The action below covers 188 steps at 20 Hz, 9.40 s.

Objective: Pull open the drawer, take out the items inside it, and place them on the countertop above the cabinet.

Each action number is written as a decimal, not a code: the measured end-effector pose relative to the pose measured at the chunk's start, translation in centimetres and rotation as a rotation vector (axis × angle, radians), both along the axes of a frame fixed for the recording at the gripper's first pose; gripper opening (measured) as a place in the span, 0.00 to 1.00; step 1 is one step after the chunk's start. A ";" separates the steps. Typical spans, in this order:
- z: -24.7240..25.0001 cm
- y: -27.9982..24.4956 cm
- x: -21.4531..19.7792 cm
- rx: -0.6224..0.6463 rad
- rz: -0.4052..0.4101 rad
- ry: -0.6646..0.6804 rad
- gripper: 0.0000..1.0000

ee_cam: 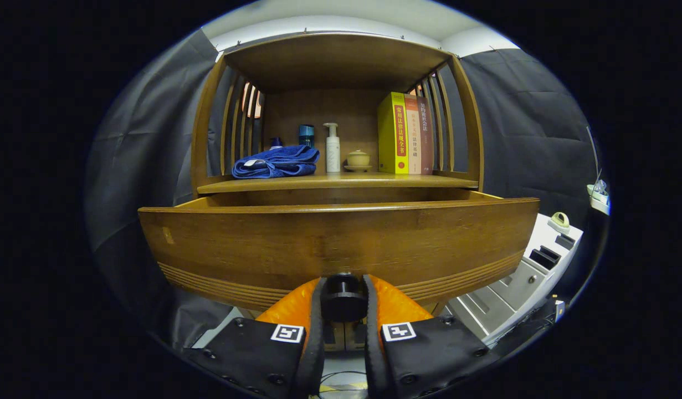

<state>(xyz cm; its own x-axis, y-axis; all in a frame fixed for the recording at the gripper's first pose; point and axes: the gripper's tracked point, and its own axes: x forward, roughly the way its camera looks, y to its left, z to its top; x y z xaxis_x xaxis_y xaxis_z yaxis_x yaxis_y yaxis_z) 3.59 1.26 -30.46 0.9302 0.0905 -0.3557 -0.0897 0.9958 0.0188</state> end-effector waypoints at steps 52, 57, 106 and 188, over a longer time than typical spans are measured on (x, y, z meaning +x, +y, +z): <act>22.7 -3.1 2.3 0.014 -0.048 -0.396 0.95; 28.0 -3.8 4.0 0.006 -0.062 -0.435 0.95; -7.4 6.8 8.6 -0.183 0.226 0.894 0.47; 18.9 7.1 20.0 0.007 0.086 0.146 1.00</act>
<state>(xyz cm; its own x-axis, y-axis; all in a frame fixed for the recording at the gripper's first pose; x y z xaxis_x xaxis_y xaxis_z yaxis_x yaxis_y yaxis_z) 23.59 8.31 -11.54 0.8573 0.1702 -0.4858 -0.1701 0.9844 0.0448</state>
